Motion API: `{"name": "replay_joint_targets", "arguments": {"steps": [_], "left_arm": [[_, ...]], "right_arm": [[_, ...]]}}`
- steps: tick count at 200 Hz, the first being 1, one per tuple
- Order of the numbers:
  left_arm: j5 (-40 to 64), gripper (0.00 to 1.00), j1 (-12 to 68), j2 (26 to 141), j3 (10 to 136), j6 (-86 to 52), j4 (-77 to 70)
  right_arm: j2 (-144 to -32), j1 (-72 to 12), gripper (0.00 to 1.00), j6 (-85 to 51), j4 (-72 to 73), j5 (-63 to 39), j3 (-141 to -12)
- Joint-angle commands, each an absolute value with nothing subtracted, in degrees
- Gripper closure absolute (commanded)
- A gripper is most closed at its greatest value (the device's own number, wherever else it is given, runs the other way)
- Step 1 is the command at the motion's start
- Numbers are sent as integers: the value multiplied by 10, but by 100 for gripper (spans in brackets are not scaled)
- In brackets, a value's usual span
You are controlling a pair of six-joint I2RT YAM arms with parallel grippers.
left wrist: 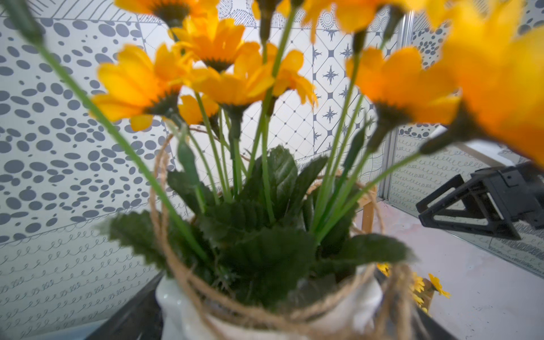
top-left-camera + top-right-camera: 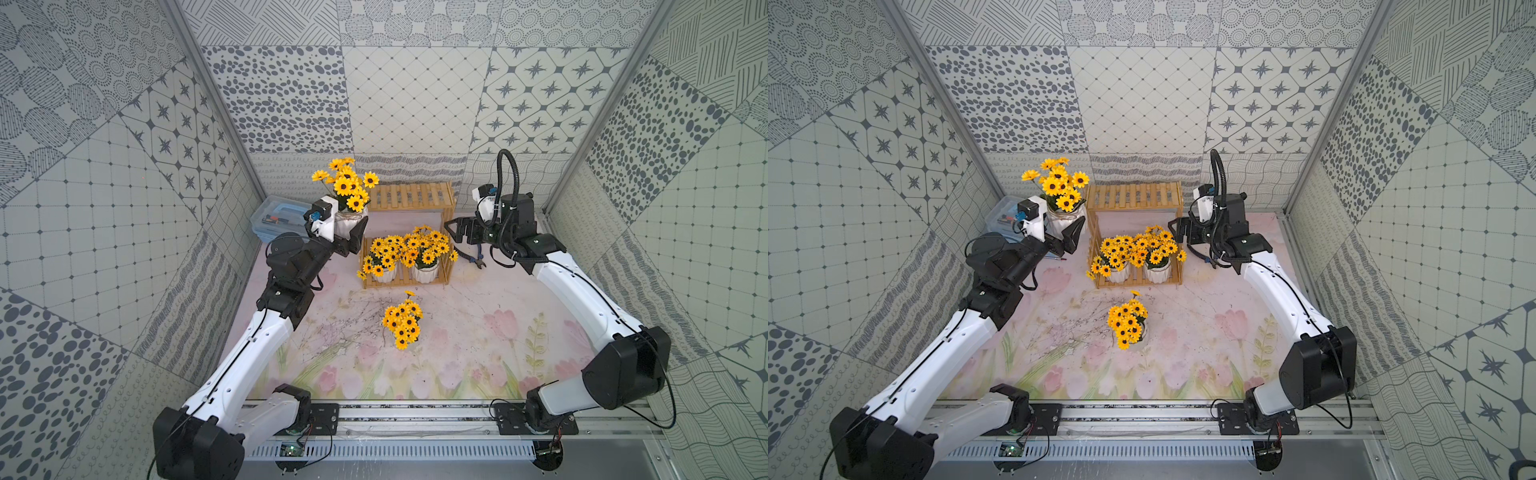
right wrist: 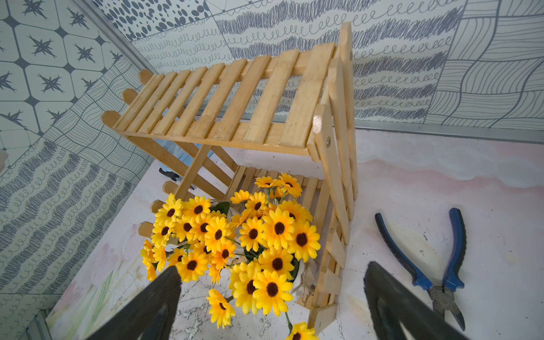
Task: Take the sunflower pots off the shelves
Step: Pick up the sunflower pot from the shelf, then place the sunflower pot at the center of the board.
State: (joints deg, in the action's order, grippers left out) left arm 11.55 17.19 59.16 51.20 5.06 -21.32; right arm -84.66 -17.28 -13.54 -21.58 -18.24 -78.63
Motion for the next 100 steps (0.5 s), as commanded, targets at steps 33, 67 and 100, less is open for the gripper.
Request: {"name": "replay_joint_targets", "arguments": {"steps": [33,67,100], "left_arm": [[-37,100,174,487,390,53,-283],[-56,100,174,464,342,44,-289],[-104,100,174,452,287,38,-319]], "right_arm": [[-823,-172,2,-140,-191,-203,-778],[-825,-172,2,-138,-198,-206,-778],[-831,-172,2,-132,-206,-206,-781]]}}
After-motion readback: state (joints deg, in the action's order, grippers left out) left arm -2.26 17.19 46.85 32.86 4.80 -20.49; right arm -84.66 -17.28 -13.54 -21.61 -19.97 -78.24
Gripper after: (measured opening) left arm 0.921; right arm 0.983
